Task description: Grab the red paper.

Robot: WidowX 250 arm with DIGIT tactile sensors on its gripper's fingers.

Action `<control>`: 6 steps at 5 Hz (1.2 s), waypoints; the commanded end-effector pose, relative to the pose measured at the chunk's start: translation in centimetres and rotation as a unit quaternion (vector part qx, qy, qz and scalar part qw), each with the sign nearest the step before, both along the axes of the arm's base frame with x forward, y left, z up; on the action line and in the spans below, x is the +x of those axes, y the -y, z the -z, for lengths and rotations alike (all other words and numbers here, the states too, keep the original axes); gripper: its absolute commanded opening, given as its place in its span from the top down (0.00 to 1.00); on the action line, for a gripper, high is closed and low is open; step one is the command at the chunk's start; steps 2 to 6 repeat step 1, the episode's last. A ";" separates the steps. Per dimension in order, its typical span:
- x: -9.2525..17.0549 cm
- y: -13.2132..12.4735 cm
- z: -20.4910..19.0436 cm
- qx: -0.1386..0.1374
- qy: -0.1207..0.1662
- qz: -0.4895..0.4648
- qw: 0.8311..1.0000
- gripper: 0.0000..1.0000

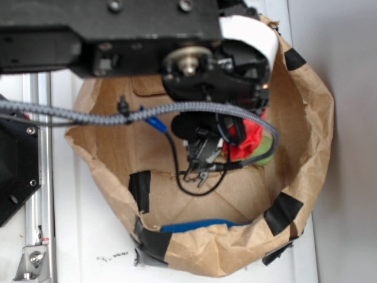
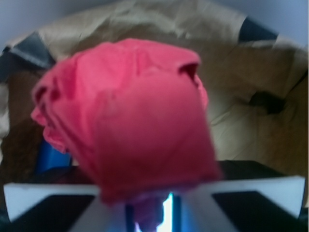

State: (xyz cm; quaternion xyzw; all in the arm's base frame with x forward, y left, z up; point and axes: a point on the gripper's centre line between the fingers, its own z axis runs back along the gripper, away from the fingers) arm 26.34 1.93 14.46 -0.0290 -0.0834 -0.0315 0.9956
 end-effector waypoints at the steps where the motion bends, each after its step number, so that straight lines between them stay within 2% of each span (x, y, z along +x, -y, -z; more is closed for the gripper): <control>1: 0.5 -0.9 -2.0 0.001 0.006 -0.025 1.000 1.00; 6: 0.5 -0.9 -2.0 0.001 0.006 -0.025 1.000 1.00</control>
